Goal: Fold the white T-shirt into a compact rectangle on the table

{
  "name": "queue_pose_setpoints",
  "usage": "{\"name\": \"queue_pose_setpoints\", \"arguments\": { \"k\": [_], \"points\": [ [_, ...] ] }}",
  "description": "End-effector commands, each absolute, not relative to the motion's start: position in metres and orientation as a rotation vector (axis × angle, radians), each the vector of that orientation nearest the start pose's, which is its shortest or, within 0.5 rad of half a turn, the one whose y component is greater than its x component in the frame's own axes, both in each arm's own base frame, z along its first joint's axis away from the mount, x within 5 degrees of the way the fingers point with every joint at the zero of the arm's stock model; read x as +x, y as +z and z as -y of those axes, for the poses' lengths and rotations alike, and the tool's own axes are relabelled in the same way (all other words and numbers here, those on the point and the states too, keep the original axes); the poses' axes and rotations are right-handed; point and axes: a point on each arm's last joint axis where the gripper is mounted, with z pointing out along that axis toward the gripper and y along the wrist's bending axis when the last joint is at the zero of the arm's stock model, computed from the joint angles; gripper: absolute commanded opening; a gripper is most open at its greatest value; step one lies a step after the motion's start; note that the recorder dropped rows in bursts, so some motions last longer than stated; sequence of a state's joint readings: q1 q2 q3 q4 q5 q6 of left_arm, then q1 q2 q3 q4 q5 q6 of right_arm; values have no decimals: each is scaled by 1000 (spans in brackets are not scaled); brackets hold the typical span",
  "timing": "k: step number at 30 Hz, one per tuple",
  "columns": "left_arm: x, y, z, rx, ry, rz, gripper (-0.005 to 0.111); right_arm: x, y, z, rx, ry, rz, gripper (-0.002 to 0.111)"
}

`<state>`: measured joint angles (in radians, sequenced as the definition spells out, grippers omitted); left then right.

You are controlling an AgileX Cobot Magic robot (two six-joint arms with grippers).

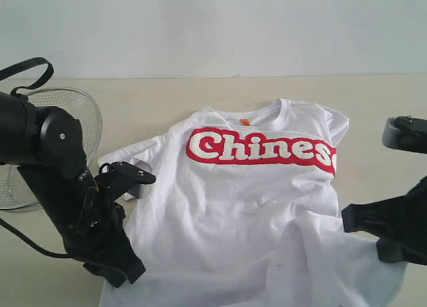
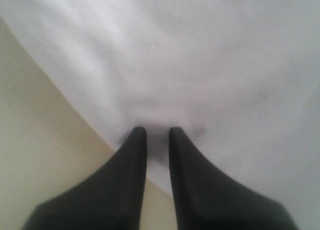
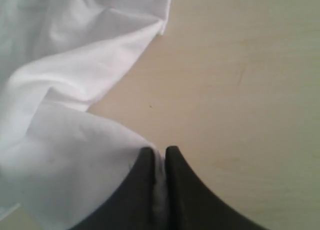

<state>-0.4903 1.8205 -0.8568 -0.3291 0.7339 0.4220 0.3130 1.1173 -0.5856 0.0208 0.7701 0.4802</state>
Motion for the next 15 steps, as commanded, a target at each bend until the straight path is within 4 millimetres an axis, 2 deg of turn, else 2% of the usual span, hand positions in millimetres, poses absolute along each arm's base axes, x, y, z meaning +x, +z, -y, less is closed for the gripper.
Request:
{"name": "queue_pose_setpoints", "arguments": {
  "k": [1, 6, 11, 15],
  "points": [
    [240, 124, 153, 1033, -336, -2987, 16, 158, 221, -48, 229, 111, -2869, 0],
    [240, 124, 153, 1036, -334, -2986, 16, 148, 222, -38, 182, -45, -2940, 0],
    [240, 124, 153, 1036, -334, -2986, 16, 146, 222, -34, 157, -117, -2967, 0],
    [240, 124, 153, 1036, -334, -2986, 16, 142, 222, -27, 118, -239, -2995, 0]
  ]
}}
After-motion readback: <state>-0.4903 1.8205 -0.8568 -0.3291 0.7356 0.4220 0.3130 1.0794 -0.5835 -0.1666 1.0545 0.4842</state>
